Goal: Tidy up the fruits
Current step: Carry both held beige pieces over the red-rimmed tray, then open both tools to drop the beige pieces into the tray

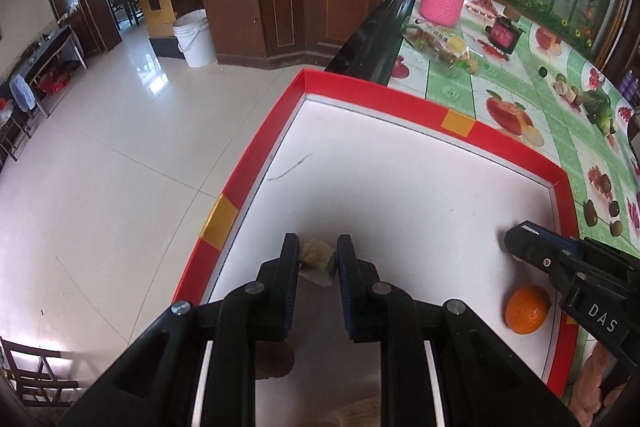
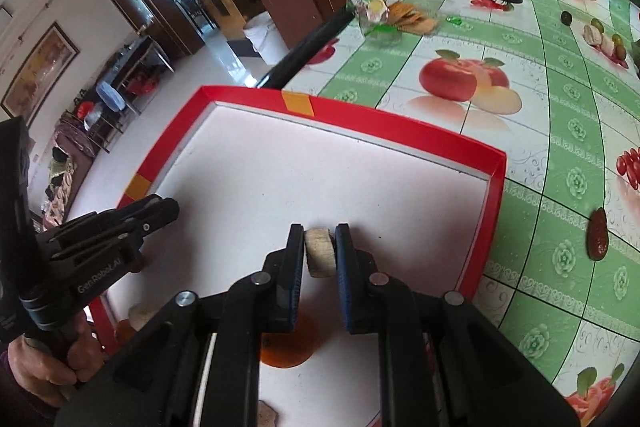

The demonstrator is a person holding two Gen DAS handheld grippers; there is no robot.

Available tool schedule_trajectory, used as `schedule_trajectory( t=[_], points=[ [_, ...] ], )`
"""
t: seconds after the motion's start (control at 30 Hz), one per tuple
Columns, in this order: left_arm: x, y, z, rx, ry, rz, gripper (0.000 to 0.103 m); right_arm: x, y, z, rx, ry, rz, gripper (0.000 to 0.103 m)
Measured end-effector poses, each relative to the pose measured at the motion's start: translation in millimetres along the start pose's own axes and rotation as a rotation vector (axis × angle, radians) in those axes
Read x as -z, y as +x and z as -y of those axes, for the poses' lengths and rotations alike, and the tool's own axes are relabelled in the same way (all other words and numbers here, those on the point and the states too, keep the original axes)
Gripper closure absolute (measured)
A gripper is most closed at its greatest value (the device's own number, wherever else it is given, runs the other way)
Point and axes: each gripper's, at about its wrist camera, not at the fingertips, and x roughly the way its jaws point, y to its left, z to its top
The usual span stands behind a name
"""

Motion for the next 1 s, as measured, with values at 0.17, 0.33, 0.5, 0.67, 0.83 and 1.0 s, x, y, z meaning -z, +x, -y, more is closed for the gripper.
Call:
schedule_trajectory(
  t=[0.17,0.33,0.5,0.67,0.83,1.0],
  points=[
    [4,-3,-1,-0.039,0.0,0.001,0.035,1,-4,-4,0.007,-0.013,-0.008,0.082],
    [12,-20,1,-0.032,-0.029,0.045,0.029,8,-32,-2,-0.027,-0.004,0.085,0.056],
    [18,-42,25,0.009,0.009,0.086,0.024,21,-76,20,-0.027,0.024,0.195,0.05],
    [27,-60,66,0.063,0.089,0.115,0.024,40,-112,62,0.032,0.078,0.248,0.049],
    [40,-71,111,0.097,0.177,0.128,0.023,68,-144,115,0.135,0.127,0.267,0.046],
    [51,-76,156,0.126,0.272,0.117,0.023,96,-163,165,0.219,0.195,0.26,0.046]
  ],
)
